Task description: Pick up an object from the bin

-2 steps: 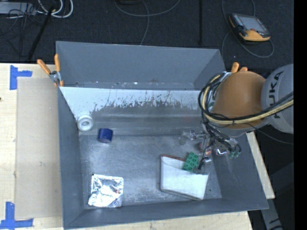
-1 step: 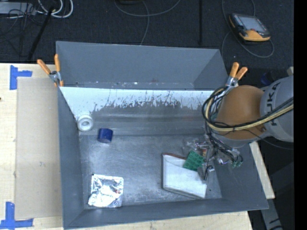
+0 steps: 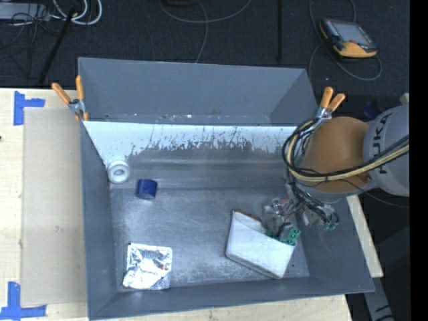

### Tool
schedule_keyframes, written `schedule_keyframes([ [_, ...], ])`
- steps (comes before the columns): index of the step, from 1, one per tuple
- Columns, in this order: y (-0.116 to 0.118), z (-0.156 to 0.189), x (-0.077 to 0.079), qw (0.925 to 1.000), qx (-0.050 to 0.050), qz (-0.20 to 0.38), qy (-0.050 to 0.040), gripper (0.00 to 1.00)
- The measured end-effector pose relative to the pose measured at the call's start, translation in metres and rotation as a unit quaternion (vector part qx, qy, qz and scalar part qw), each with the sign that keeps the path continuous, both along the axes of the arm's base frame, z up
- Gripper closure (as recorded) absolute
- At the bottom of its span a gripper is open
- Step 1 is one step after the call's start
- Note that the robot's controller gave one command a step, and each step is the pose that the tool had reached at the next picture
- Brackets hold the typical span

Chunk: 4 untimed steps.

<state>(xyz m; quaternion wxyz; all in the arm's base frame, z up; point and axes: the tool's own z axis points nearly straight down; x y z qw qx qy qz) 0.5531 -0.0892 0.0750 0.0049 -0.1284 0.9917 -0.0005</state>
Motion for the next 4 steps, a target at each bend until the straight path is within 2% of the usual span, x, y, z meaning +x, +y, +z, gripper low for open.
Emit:
schedule_keyframes([
  [1,0.0,-0.001,-0.001,1.0,0.0,-0.001,0.0009,0.0],
  [2,-0.069,-0.005,-0.037,0.9999,0.0,-0.014,0.0054,0.0],
  [3,-0.067,-0.004,-0.035,0.9999,0.0,-0.012,0.0035,1.0],
  [4,-0.067,-0.005,-0.036,0.9999,0.0,-0.012,0.0043,0.0],
])
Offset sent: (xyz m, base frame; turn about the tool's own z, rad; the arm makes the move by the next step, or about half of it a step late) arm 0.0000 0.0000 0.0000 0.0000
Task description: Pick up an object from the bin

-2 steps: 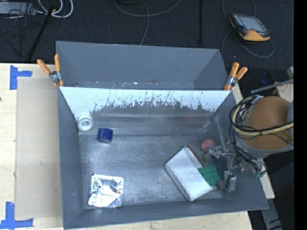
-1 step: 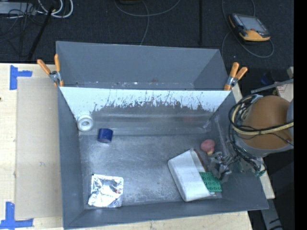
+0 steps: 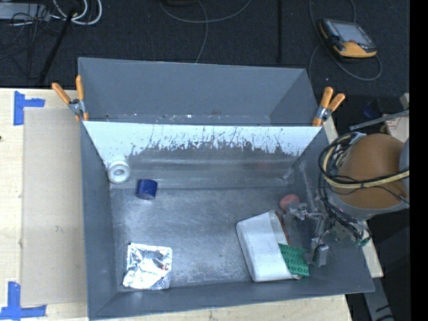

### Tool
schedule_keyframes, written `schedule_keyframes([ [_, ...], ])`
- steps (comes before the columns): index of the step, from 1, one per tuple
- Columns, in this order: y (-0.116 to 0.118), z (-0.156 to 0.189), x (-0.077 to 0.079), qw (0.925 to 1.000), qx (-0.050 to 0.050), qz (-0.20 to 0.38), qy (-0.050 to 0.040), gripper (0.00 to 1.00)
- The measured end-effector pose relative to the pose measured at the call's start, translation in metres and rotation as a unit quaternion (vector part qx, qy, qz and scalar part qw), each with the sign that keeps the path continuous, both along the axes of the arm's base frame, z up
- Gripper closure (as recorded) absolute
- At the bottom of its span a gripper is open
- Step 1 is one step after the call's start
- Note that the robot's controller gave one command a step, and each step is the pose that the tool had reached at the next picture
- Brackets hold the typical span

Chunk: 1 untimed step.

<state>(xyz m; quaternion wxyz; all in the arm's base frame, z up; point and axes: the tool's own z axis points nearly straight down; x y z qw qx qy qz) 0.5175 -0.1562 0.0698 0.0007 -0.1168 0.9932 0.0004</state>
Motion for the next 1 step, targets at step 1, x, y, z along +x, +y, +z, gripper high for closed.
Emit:
schedule_keyframes([
  [1,-0.0009,0.0002,0.063,0.9998,0.0,0.022,-0.0012,0.0],
])
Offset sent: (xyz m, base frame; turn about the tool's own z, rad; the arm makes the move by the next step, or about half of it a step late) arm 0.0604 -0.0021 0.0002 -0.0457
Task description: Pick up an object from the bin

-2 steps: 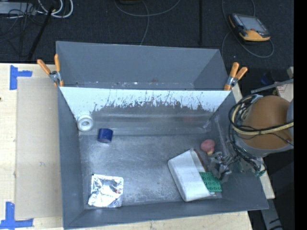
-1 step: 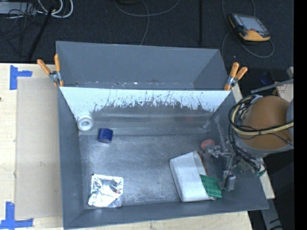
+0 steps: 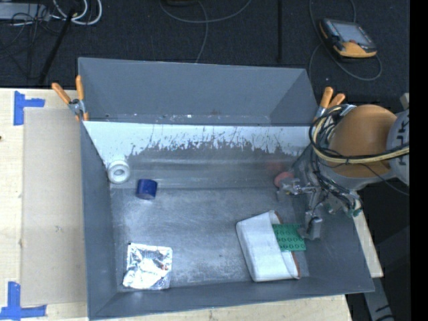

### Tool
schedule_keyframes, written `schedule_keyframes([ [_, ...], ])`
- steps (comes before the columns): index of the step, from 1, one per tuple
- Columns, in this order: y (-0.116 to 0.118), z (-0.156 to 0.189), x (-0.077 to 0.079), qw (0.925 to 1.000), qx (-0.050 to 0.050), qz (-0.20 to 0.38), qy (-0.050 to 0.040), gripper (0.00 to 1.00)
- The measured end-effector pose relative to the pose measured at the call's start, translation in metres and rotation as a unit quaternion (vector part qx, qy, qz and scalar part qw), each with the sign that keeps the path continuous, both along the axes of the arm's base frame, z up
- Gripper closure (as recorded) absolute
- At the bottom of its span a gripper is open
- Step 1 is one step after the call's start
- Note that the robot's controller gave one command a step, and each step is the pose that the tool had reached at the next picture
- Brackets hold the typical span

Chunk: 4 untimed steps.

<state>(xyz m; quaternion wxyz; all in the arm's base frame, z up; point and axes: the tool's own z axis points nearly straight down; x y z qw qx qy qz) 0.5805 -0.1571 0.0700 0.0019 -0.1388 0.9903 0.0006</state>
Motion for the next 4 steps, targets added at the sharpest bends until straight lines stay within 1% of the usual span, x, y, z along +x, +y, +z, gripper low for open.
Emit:
schedule_keyframes([
  [1,0.043,0.004,-0.054,0.9999,-0.002,0.007,-0.0113,0.0],
  [2,0.059,0.006,-0.099,0.9972,-0.005,0.071,-0.0217,0.0],
  [3,0.057,0.005,-0.103,0.9973,-0.006,0.072,-0.0124,1.0],
  [4,0.06,0.138,-0.093,0.9962,-0.002,0.087,-0.0028,1.0],
])
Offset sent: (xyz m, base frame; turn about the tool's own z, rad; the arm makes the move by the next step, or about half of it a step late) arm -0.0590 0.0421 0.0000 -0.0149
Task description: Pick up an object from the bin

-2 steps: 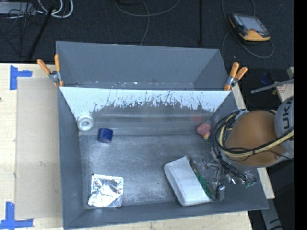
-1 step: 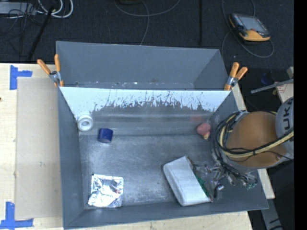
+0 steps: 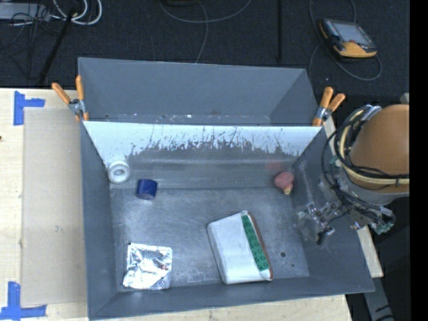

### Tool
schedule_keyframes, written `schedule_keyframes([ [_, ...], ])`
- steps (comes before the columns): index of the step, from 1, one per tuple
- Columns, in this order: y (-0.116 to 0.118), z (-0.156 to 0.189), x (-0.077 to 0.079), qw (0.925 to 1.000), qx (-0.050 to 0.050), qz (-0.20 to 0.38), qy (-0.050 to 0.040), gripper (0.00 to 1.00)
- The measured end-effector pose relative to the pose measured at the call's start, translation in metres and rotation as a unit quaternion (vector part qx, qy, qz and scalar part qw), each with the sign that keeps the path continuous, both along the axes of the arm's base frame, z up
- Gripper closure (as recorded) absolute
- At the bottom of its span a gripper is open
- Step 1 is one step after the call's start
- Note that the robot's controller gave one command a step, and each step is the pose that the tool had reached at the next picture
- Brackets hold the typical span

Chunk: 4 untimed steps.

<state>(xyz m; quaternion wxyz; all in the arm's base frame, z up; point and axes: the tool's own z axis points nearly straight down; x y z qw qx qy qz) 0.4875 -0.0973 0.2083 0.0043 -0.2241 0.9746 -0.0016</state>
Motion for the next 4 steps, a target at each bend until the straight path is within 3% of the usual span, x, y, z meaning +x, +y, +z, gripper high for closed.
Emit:
schedule_keyframes([
  [1,0.0,-0.004,-0.002,1.0,0.001,-0.002,0.0044,0.0],
  [2,-0.018,-0.124,0.011,0.9996,0.002,0.027,0.008,0.0],
  [3,0.062,-0.1,0.087,0.9967,0.002,0.081,0.0007,0.0],
  [4,0.094,-0.134,0.066,0.9946,0.001,0.104,0.0062,0.0],
])
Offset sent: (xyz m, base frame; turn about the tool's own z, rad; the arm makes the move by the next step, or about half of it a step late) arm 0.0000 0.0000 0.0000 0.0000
